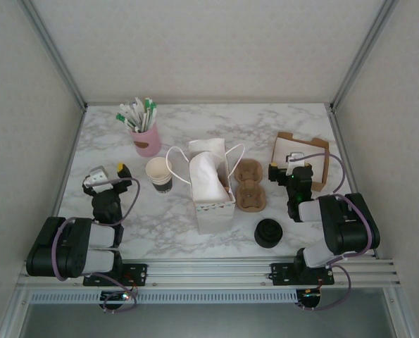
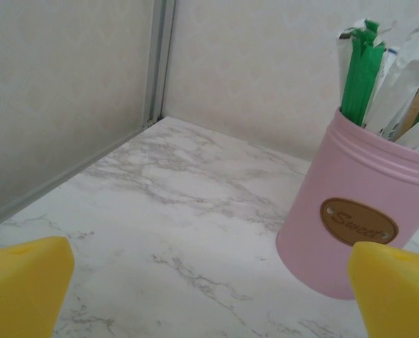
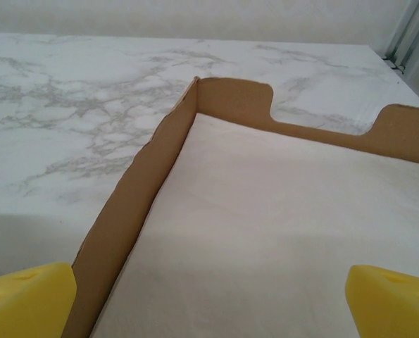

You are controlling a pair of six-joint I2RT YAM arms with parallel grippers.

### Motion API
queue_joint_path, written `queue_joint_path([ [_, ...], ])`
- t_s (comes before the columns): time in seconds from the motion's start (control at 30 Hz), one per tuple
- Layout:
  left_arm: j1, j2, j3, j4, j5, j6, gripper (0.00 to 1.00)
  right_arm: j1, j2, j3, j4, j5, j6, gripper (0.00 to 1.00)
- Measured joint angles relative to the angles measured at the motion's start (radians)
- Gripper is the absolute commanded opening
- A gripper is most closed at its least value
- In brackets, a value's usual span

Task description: Pack the takeout coffee

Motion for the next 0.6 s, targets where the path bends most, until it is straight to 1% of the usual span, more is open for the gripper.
queue_joint_path([
  [0.13, 0.014, 0.015, 0.001, 0.03, 0.016, -0.001, 1.0, -0.005, 0.0, 0.007, -0.021, -0.003, 0.002, 0.99],
  [0.23, 0.041, 0.077, 0.018, 0.034, 0.034, -0.006, 1.0, -0.008, 0.0, 0.009, -0.033, -0.008, 0.003, 0.99],
  [0.4, 0.046, 0.158, 0.042, 0.06, 0.087, -0.004, 1.0, -0.034, 0.003, 0.032, -0.08, -0.034, 0.019, 0.99],
  [0.53, 0.045, 0.187, 0.134, -0.035, 0.116, 0.001, 1.0, -0.05, 0.004, 0.047, -0.089, -0.042, 0.029, 0.99],
  [0.6, 0.045, 0.19, 0.171, -0.051, 0.122, 0.006, 1.0, -0.05, 0.004, 0.047, -0.094, -0.045, 0.03, 0.99],
])
